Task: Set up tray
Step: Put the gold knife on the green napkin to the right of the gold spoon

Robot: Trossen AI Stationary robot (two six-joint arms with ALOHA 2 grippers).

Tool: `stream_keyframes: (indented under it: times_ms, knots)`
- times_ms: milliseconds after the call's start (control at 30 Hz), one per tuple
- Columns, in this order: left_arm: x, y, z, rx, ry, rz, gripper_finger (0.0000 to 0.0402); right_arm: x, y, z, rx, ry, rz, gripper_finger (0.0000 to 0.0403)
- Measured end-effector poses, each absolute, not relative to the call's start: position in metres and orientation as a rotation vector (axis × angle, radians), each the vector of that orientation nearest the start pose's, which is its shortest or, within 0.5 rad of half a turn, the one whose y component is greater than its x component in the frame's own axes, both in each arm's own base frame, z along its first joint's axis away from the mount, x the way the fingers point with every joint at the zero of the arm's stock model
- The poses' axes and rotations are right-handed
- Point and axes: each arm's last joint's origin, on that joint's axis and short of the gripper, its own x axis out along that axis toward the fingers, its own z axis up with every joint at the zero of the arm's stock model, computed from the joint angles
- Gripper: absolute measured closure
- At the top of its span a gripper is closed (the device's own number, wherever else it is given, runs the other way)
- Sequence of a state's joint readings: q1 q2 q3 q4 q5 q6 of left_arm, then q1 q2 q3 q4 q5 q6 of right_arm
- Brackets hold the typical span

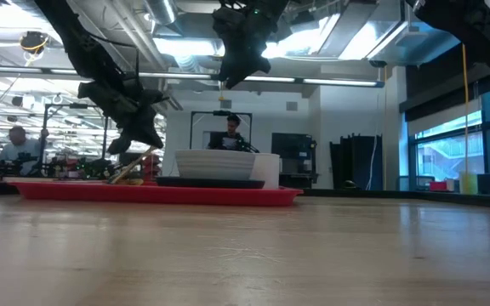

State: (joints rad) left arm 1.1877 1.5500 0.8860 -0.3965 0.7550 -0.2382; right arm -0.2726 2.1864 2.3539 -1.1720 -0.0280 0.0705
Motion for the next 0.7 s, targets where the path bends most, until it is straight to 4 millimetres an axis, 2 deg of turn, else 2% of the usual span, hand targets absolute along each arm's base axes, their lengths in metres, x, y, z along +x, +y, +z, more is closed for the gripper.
stream_keyframes:
  times_ms: [533, 700]
  knots:
    - [0.1261, 0.2581, 0.188, -1.127, 0.568, 0.5, 0.04, 0.4393, -0.1219, 0.3374, 0.215, 0.988, -0.259, 0.0242]
    - [0.1259, 0.2545, 0.1814, -1.14, 0.573, 0.504, 0.04, 0.4393, -0.1219, 0.3374, 0.215, 0.989, -0.259, 0.0242]
